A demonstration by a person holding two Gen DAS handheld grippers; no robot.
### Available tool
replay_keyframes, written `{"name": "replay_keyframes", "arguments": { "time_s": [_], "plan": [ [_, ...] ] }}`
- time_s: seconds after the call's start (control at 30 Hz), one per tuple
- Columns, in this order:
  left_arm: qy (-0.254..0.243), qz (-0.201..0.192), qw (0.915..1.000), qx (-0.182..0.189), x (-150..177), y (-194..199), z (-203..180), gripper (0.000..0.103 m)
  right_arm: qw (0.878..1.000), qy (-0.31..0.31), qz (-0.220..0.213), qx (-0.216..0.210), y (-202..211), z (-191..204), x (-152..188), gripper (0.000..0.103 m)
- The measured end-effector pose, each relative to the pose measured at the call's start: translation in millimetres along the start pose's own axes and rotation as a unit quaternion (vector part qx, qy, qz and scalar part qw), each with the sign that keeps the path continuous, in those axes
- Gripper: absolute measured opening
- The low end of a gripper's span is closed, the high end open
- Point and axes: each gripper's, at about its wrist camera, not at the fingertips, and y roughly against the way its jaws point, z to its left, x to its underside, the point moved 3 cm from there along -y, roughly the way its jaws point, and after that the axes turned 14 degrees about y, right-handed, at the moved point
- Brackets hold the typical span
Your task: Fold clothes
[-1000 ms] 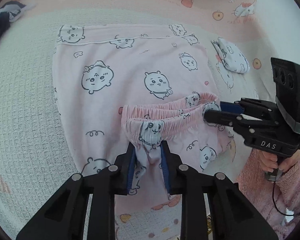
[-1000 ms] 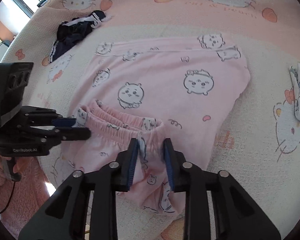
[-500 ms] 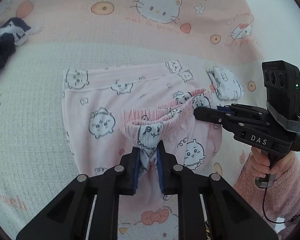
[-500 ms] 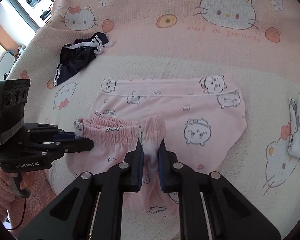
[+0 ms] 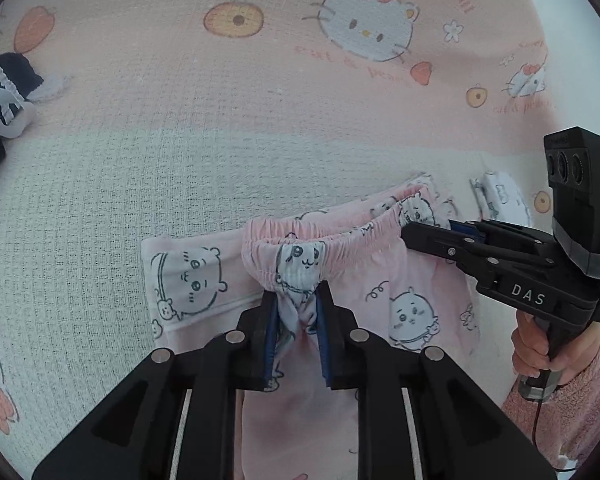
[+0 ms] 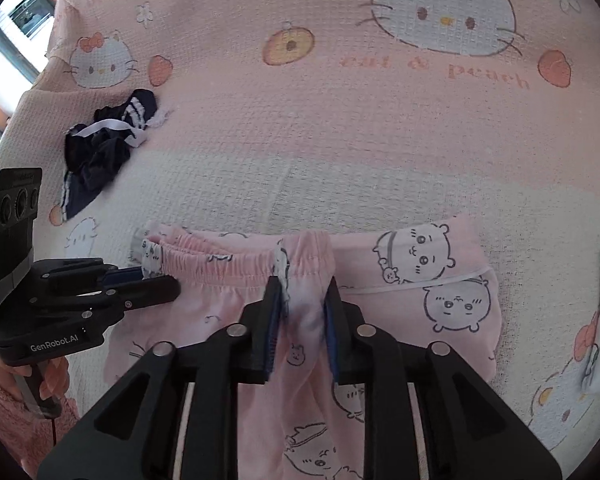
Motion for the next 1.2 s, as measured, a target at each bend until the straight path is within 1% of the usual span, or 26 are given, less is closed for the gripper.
{"name": "replay_keyframes", "arguments": {
  "time_s": [0.03, 0.07, 0.1, 0.13, 0.17, 0.23, 0.27, 0.3, 0.33, 0.4, 0.5, 0.53, 0.63, 0.73, 0.77, 0.83, 0.87, 0.93, 1.0, 1.03, 1.1, 1.13, 1.17, 1.2],
  "plan": [
    [0.000, 0.002, 1.0000, 0.001, -1.5, -1.4, 0.5, 0.028, 1.000, -0.008, 0.004, -0.004, -3.5, -4.2, 0.7, 0.034],
    [-0.001, 0.002, 1.0000, 0.005, -2.6, -1.0, 0.4, 0.028, 1.000, -0.015, 0.002, -0.011, -2.8, -7.8, 1.0, 0.035],
    [-0.003, -0.001, 1.0000, 0.005, -3.5, 1.6, -0.4, 0.029, 1.000, -0.023, -0.003, -0.016, 0.0, -11.3, 1.2, 0.036],
    [-0.006, -0.010, 0.9999, -0.001, -3.5, 6.2, -1.3, 0.032, 0.999, -0.030, -0.014, -0.012, 7.3, -14.3, 1.5, 0.041],
    [-0.011, -0.027, 0.9995, -0.010, -1.6, 12.7, -2.6, 0.033, 0.999, -0.036, -0.029, -0.004, 16.8, -16.7, 2.0, 0.045],
    [-0.023, -0.063, 0.9973, -0.031, 3.3, 26.9, -5.7, 0.035, 0.997, -0.044, -0.059, 0.016, 38.2, -19.6, 4.9, 0.048],
    [-0.030, -0.081, 0.9958, -0.030, 6.9, 34.7, -8.2, 0.035, 0.996, -0.046, -0.065, 0.035, 45.7, -19.0, 8.2, 0.054],
    [-0.035, -0.087, 0.9954, -0.016, 10.4, 40.2, -11.2, 0.035, 0.995, -0.044, -0.063, 0.060, 49.6, -17.2, 12.4, 0.058],
    [-0.039, -0.084, 0.9956, -0.005, 12.9, 41.0, -15.1, 0.035, 0.995, -0.035, -0.057, 0.076, 51.5, -13.7, 16.6, 0.063],
    [-0.054, -0.074, 0.9958, 0.004, 17.6, 36.5, -24.3, 0.035, 0.997, -0.001, -0.039, 0.074, 44.3, -0.1, 24.1, 0.063],
    [-0.067, -0.046, 0.9965, -0.017, 14.2, 11.0, -33.8, 0.035, 0.997, 0.044, -0.014, 0.063, 30.3, 20.3, 33.7, 0.061],
    [-0.070, -0.037, 0.9965, -0.025, 12.7, 2.2, -36.7, 0.035, 0.997, 0.047, -0.008, 0.064, 25.4, 21.7, 34.5, 0.061],
    [-0.071, -0.024, 0.9963, -0.041, 7.1, -8.0, -34.7, 0.035, 0.996, 0.041, 0.011, 0.075, 10.2, 16.0, 35.2, 0.060],
    [-0.083, -0.017, 0.9953, -0.046, 5.6, -5.4, -32.4, 0.035, 0.994, 0.027, 0.015, 0.103, 6.0, -5.2, 35.0, 0.060],
    [-0.091, -0.018, 0.9942, -0.054, 5.6, -2.4, -31.1, 0.035, 0.994, 0.020, 0.013, 0.106, 7.2, -12.1, 34.7, 0.060],
    [-0.095, -0.028, 0.9930, -0.065, 5.5, 10.8, -28.6, 0.035, 0.995, 0.002, 0.006, 0.100, 14.2, -22.5, 33.8, 0.060],
    [-0.092, -0.042, 0.9922, -0.073, 5.3, 19.4, -27.1, 0.035, 0.995, 0.002, 0.003, 0.100, 17.4, -22.7, 34.3, 0.060],
    [-0.076, -0.060, 0.9935, -0.061, 3.5, 33.1, -23.3, 0.035, 0.995, 0.008, -0.002, 0.103, 22.9, -18.3, 36.9, 0.060],
    [-0.051, -0.062, 0.9943, -0.070, 8.6, 39.6, -15.6, 0.035, 0.994, 0.013, -0.006, 0.107, 28.4, -13.9, 39.6, 0.060],
    [-0.035, -0.060, 0.9942, -0.082, 13.4, 41.3, -10.9, 0.035, 0.994, 0.010, -0.008, 0.108, 31.9, -13.0, 42.7, 0.061],
    [0.029, -0.047, 0.9955, -0.077, 27.7, 44.7, 6.7, 0.037, 0.994, -0.023, -0.006, 0.107, 42.4, -19.9, 57.7, 0.061],
    [0.060, -0.040, 0.9956, -0.060, 37.0, 45.9, 16.4, 0.041, 0.994, -0.051, -0.005, 0.097, 48.1, -25.9, 68.3, 0.062],
    [0.090, -0.034, 0.9945, -0.040, 46.8, 47.0, 26.3, 0.044, 0.994, -0.079, -0.004, 0.078, 52.3, -31.6, 80.2, 0.062],
    [0.120, -0.027, 0.9921, -0.020, 56.6, 48.2, 36.1, 0.052, 0.993, -0.103, -0.001, 0.056, 54.3, -36.2, 92.1, 0.063]
  ]
}}
